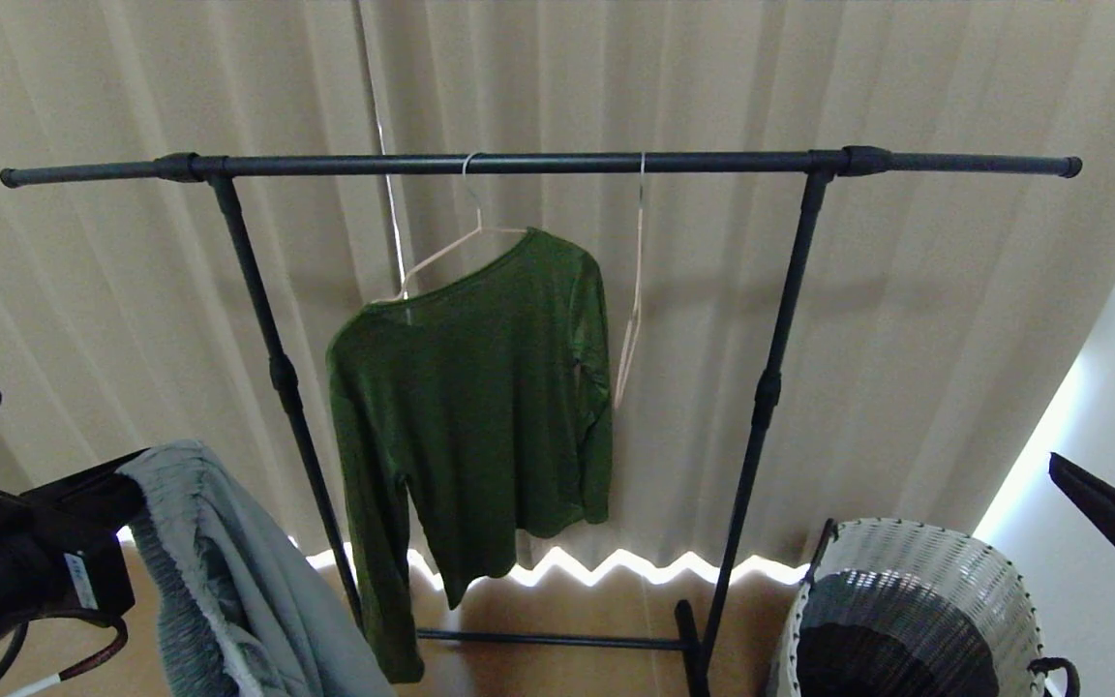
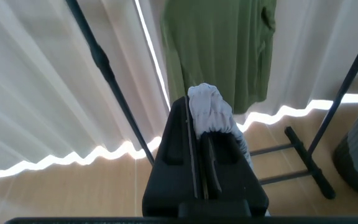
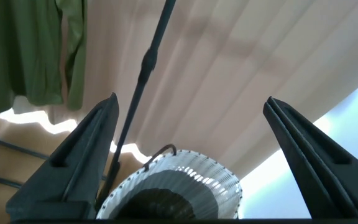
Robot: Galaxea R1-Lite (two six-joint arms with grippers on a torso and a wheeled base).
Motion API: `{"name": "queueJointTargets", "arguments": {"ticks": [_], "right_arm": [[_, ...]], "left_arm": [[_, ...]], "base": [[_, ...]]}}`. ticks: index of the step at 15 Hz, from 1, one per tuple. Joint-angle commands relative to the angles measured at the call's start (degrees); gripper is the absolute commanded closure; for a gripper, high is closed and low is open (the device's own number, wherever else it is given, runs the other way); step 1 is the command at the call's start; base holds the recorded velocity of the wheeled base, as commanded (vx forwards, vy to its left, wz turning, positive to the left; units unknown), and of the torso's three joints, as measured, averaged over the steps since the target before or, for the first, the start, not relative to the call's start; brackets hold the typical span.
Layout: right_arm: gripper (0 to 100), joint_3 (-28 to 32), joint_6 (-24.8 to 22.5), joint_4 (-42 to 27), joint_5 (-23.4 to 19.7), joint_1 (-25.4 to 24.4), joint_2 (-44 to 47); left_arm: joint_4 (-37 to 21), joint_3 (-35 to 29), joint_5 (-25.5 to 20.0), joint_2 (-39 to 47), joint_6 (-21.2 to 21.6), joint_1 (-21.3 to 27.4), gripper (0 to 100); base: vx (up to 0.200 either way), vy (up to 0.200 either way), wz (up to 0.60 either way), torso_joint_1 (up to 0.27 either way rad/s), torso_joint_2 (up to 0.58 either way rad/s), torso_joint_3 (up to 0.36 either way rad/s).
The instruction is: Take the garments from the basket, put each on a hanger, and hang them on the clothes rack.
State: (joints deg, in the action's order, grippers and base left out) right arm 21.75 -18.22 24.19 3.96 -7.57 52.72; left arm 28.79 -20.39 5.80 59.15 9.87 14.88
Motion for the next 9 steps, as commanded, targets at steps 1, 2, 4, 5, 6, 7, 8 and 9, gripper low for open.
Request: {"name": "queueJointTargets", "arguments": {"ticks": [1, 2, 4, 5, 6, 7, 8, 9], "right_arm": [[0, 0.1, 0.4, 0.0, 0.0, 0.0, 0.2], [0, 0.0, 1.5, -0.1, 0.0, 0.0, 0.4], [0, 0.0, 2.6, -0.1, 0.0, 0.0, 0.5], [0, 0.0, 3.0, -0.2, 0.1, 0.0, 0.6], [0, 0.0, 3.1, -0.5, 0.0, 0.0, 0.6], [0, 0.0, 3.5, -0.7, 0.0, 0.0, 0.7], [0, 0.0, 4.7, -1.1, 0.1, 0.0, 0.9], [0, 0.0, 5.7, -1.6, 0.3, 0.1, 1.8]], "left_arm": [[0.0, 0.0, 0.0, 0.2, 0.0, 0.0, 100], [0.0, 0.1, 0.0, 0.2, 0.0, 0.0, 100], [0.0, 0.0, 0.1, 0.3, 0.0, 0.0, 100], [0.0, 0.3, 0.0, 0.3, 0.1, 0.0, 100], [0.2, 0.8, 0.1, 0.1, 0.1, 0.1, 100], [0.3, 1.1, 0.0, 0.0, 0.1, 0.1, 100], [0.3, 1.3, 0.0, 0.0, 0.8, 0.0, 100], [0.3, 1.6, 0.0, 0.0, 1.2, 0.0, 100]], "base": [[0.0, 0.0, 0.0, 0.198, -0.49, -0.31], [0.0, 0.0, 0.0, 0.198, -0.5, -0.3], [0.0, 0.0, 0.0, 0.208, -0.49, -0.288], [0.0, 0.0, 0.0, 0.227, -0.51, -0.29], [0.0, 0.0, 0.0, 0.227, -0.52, -0.3], [0.0, 0.0, 0.0, 0.227, -0.53, -0.295], [0.0, 0.0, 0.0, 0.222, -0.54, -0.3], [0.0, 0.0, 0.0, 0.242, -0.52, -0.295]]}}
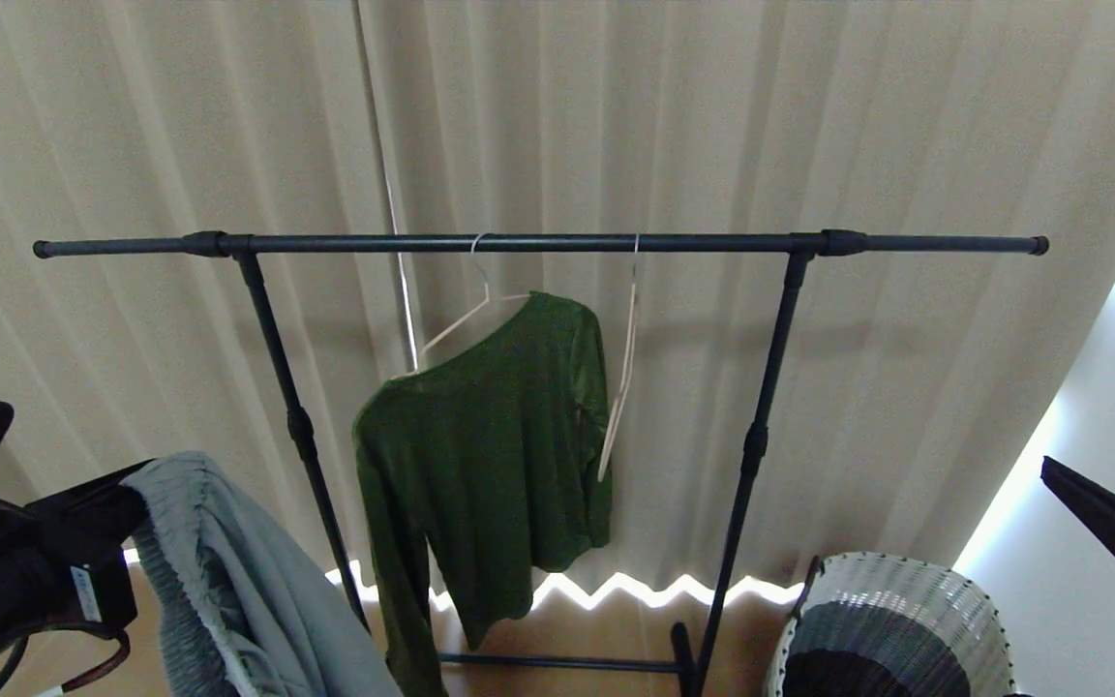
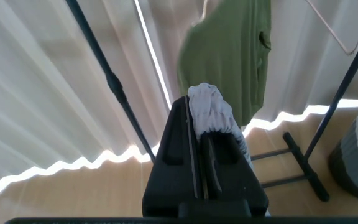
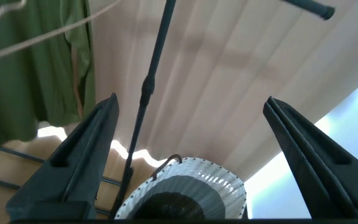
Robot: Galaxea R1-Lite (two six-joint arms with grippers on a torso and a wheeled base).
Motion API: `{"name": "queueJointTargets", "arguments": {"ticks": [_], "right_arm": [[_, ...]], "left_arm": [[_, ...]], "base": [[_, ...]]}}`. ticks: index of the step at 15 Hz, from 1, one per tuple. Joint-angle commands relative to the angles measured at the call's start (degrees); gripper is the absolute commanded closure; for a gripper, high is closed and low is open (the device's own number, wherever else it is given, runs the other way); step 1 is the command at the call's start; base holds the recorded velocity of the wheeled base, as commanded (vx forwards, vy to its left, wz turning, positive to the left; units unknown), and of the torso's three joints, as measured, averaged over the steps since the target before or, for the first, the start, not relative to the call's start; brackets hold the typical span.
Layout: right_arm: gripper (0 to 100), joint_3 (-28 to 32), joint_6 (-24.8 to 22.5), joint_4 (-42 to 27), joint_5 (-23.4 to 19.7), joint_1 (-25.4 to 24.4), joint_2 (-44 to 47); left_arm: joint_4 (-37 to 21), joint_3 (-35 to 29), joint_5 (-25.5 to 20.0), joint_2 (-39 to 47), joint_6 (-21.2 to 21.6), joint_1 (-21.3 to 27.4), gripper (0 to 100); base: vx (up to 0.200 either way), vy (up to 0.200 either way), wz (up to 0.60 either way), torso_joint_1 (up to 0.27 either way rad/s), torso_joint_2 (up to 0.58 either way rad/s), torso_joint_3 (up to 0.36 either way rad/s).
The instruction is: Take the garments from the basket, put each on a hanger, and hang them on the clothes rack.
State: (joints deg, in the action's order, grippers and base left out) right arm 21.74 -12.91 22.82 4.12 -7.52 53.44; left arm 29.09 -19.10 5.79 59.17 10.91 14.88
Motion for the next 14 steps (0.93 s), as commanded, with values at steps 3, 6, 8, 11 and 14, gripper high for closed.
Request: {"name": "queueJointTargets", "arguments": {"ticks": [3, 6, 8, 11, 14], "right_arm": [[0, 0.0, 0.7, -1.0, 0.1, 1.5, 2.9], [0, -0.1, 0.7, -1.0, 0.1, 1.8, 3.9], [0, -0.1, 0.7, -1.0, 0.1, 1.8, 4.0], [0, -0.2, 0.7, -1.0, 0.1, 1.8, 4.1], [0, -0.2, 0.7, -1.0, 0.1, 1.8, 4.0]], "left_arm": [[0.1, 0.1, 0.1, -0.6, 0.3, 0.1, 100], [0.1, 0.1, 0.0, -1.0, 0.2, 0.3, 100], [0.0, 0.0, 0.0, -0.6, 0.1, 0.3, 100], [0.0, 0.3, 0.0, -0.3, 0.2, 0.2, 100], [0.0, 0.5, 0.1, 0.0, 0.5, 0.2, 100]], "base": [[0.0, 0.0, 0.0, 0.124, -0.3, -0.165], [0.0, 0.0, 0.0, 0.011, -0.03, -0.015], [0.0, 0.0, 0.0, 0.0, 0.0, 0.0], [0.067, 0.0, 0.0, 0.001, 0.0, 0.001], [0.2, 0.0, 0.0, 0.001, 0.0, -0.001]]}}
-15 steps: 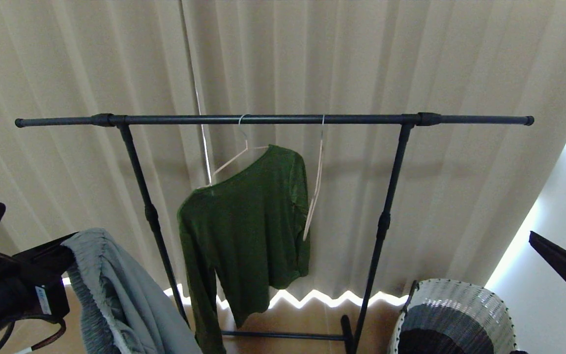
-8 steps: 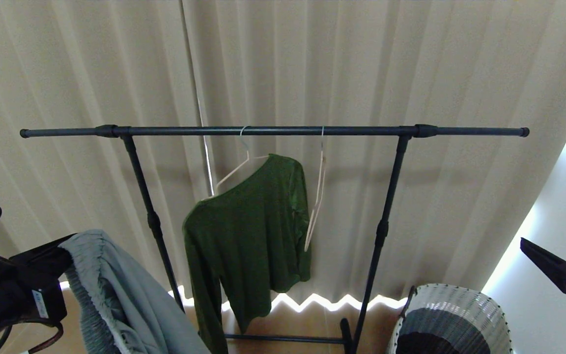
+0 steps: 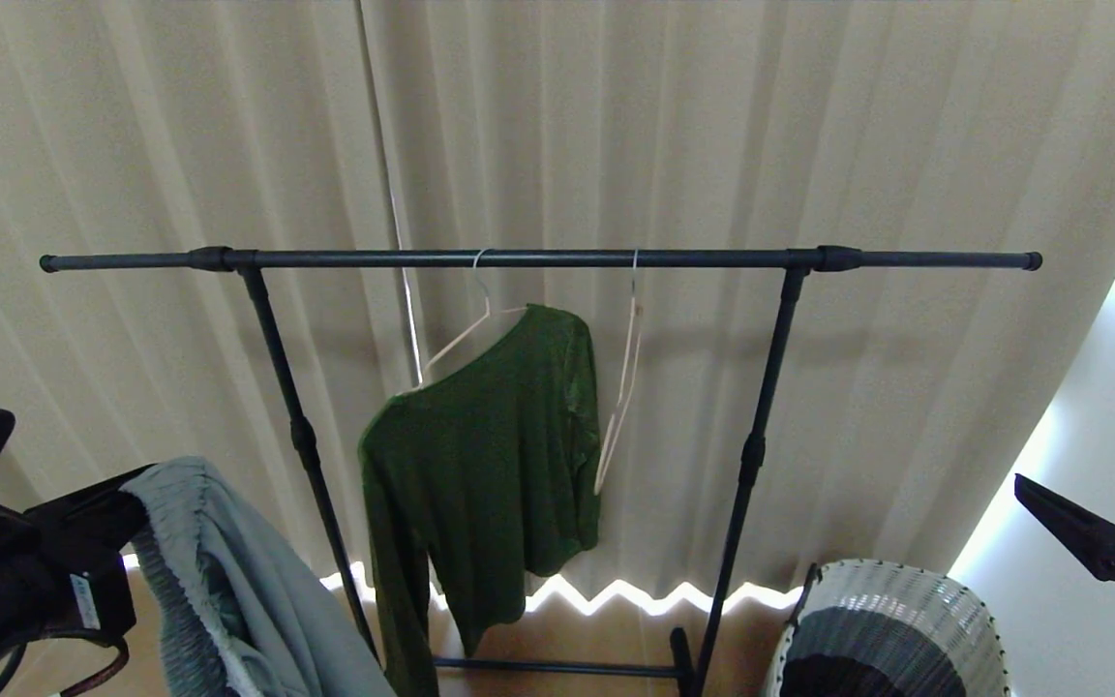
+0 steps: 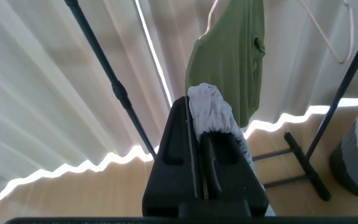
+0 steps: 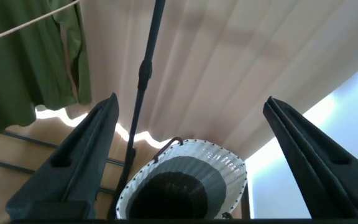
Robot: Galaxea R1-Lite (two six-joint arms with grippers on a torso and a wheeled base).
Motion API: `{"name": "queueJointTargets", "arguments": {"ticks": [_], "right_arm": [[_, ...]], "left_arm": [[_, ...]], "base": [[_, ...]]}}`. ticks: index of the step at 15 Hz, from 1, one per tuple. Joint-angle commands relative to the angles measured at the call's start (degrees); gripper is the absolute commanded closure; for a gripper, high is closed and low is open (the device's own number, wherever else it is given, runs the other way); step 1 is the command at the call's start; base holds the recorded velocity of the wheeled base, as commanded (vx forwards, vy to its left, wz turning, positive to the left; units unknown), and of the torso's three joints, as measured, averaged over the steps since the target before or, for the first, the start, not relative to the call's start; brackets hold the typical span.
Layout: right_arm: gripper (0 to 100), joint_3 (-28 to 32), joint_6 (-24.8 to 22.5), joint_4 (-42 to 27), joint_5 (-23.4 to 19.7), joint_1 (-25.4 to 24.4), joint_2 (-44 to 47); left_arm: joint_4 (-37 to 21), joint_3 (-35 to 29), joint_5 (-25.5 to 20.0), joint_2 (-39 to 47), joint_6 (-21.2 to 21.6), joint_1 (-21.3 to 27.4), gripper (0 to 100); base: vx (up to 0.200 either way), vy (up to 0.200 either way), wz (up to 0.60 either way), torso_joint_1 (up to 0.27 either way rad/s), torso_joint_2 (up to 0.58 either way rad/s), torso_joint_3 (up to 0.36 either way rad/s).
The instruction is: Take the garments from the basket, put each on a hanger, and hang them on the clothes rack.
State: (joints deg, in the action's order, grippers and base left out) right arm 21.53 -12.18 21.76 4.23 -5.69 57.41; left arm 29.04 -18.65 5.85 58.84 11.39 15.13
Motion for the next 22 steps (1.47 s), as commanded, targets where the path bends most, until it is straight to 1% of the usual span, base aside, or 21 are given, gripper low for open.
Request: {"name": "queueJointTargets", "arguments": {"ticks": [1, 5, 15, 22], "right_arm": [[0, 0.0, 0.0, 0.0, 0.0, 0.0, 0.1], [0, 0.0, 0.0, 0.0, -0.2, 0.0, 0.1], [0, 0.0, -0.1, 0.0, -0.2, 0.0, 0.2], [0, 0.0, 0.0, 0.0, -0.2, 0.0, 0.2]], "left_arm": [[0.1, 0.0, 0.0, 0.2, 0.0, 0.0, 100], [0.1, 0.1, 0.0, 0.2, 0.1, 0.0, 100], [0.1, 0.2, 0.0, -0.1, 0.1, 0.0, 100], [0.1, 0.2, 0.0, -0.1, 0.1, 0.0, 100]], "base": [[0.2, 0.0, 0.0, -0.007, -0.01, 0.002], [0.2, 0.0, 0.0, 0.007, 0.0, 0.002], [0.0, 0.0, 0.0, 0.0, 0.0, 0.0], [0.0, 0.2, 0.0, 0.002, 0.0, 0.001]]}}
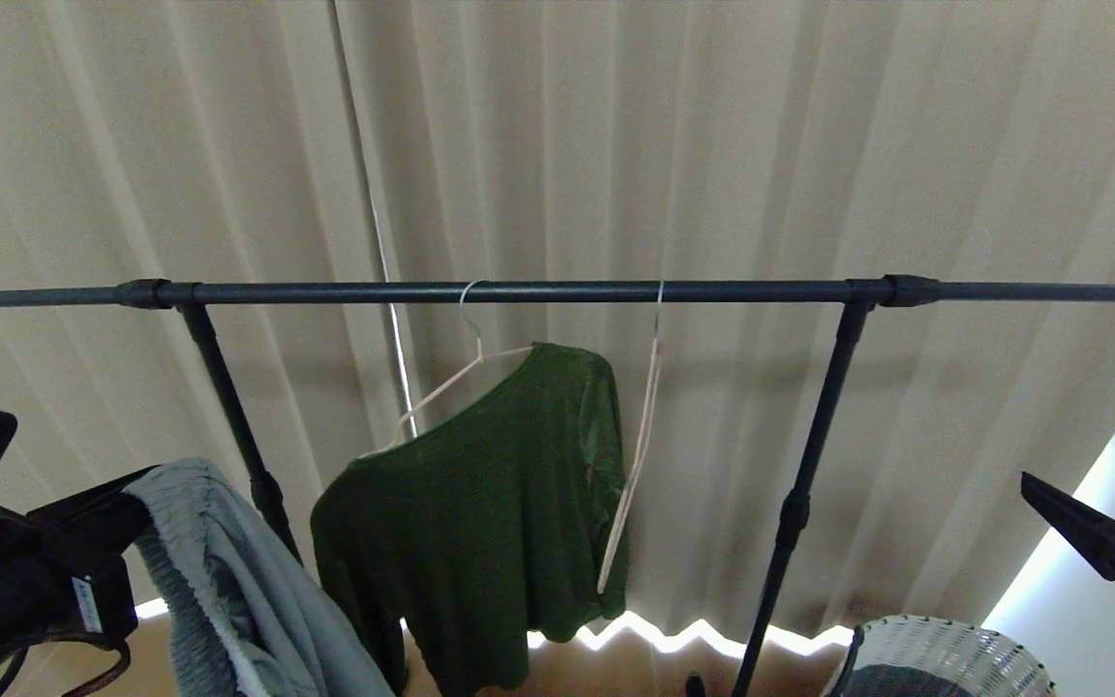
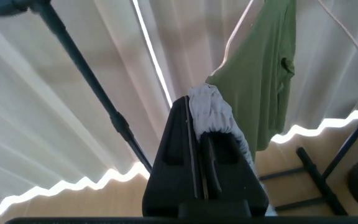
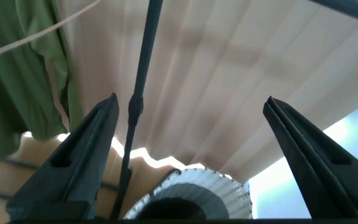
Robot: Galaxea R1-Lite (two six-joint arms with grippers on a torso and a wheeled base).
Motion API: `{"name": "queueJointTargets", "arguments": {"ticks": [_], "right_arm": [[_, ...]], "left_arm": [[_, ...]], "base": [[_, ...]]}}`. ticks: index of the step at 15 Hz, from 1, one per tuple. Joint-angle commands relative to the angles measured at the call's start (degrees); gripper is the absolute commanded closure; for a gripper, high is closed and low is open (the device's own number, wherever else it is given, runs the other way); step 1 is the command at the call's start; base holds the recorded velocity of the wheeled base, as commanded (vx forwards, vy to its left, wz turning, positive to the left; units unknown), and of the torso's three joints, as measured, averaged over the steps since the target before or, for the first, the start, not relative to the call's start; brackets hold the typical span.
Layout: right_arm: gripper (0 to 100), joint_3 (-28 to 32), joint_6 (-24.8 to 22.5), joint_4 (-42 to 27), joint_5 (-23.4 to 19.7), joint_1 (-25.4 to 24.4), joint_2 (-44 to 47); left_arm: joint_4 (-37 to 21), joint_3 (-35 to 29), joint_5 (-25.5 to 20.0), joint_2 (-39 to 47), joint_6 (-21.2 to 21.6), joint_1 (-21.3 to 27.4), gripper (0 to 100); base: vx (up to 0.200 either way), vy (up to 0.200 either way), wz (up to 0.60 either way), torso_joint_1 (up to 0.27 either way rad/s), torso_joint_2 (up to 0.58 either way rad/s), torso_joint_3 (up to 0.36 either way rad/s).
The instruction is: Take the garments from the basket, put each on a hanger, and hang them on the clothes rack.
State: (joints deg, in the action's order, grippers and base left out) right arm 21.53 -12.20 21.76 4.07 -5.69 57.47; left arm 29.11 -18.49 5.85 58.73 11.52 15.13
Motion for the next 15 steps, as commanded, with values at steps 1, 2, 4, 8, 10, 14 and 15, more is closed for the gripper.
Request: {"name": "queueJointTargets", "arguments": {"ticks": [1, 2, 4, 8, 10, 14, 15], "right_arm": [[0, 0.0, -0.1, 0.0, 0.0, 0.0, 0.1], [0, 0.0, 0.0, 0.0, 0.0, 0.0, 0.1], [0, 0.0, -0.1, 0.0, 0.0, 0.0, 0.1], [0, 0.0, -0.1, 0.0, 0.0, 0.0, 0.2], [0, 0.0, -0.1, -0.1, 0.0, 0.0, 0.2], [0, 0.1, 0.0, 0.0, -0.1, 0.0, 1.0], [0, 0.1, 0.0, 0.0, -0.1, 0.0, 1.2]], "left_arm": [[0.0, 0.0, 0.0, 0.0, 0.0, 0.0, 100], [0.0, 0.0, 0.0, 0.0, 0.0, 0.0, 100], [0.0, 0.1, 0.0, 0.1, 0.0, 0.0, 100], [0.0, 0.4, 0.0, 0.1, 0.0, 0.0, 100], [0.0, 0.5, 0.0, 0.0, 0.1, 0.0, 100], [0.0, 0.7, 0.0, 0.0, 0.1, 0.0, 100], [0.0, 0.7, 0.0, 0.0, 0.1, 0.0, 100]], "base": [[0.0, 0.2, 0.0, 0.007, 0.0, 0.002], [0.0, 0.2, 0.0, 0.007, 0.01, 0.002], [0.0, 0.2, 0.0, -0.005, 0.0, 0.002], [0.0, 0.2, 0.0, 0.002, 0.0, 0.004], [0.0, 0.0, 0.0, 0.0, 0.0, 0.0], [0.0, 0.0, 0.0, 0.0, 0.0, 0.0], [0.0, 0.0, 0.0, 0.0, 0.0, 0.0]]}}
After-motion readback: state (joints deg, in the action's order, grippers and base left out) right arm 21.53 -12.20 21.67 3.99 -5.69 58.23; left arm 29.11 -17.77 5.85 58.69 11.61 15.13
